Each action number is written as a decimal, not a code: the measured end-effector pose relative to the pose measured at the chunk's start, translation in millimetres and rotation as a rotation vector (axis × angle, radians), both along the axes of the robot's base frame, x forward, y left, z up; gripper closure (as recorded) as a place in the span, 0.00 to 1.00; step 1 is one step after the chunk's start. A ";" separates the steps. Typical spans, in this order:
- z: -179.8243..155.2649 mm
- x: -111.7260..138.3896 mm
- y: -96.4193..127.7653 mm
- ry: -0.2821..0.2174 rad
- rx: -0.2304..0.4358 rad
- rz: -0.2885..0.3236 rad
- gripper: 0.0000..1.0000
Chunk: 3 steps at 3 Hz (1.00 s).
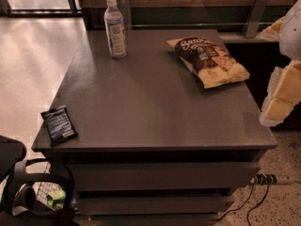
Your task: Move blue plastic bottle near rxbar blueberry
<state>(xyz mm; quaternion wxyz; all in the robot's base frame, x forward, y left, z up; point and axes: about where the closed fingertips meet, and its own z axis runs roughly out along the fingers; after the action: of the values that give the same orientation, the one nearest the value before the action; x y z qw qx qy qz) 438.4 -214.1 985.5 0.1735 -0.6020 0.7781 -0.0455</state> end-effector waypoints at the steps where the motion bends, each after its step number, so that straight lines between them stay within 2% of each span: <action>1: 0.1 0.0 0.0 0.000 0.000 0.000 0.00; 3: 5.0 13.3 5.4 -0.051 0.052 0.002 0.00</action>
Offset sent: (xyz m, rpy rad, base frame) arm 0.0117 0.0022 0.0021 0.0389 -0.0310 0.0033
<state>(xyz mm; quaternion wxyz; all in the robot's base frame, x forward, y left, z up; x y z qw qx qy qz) 451.7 -208.7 990.4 0.2087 -0.5969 0.7736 -0.0405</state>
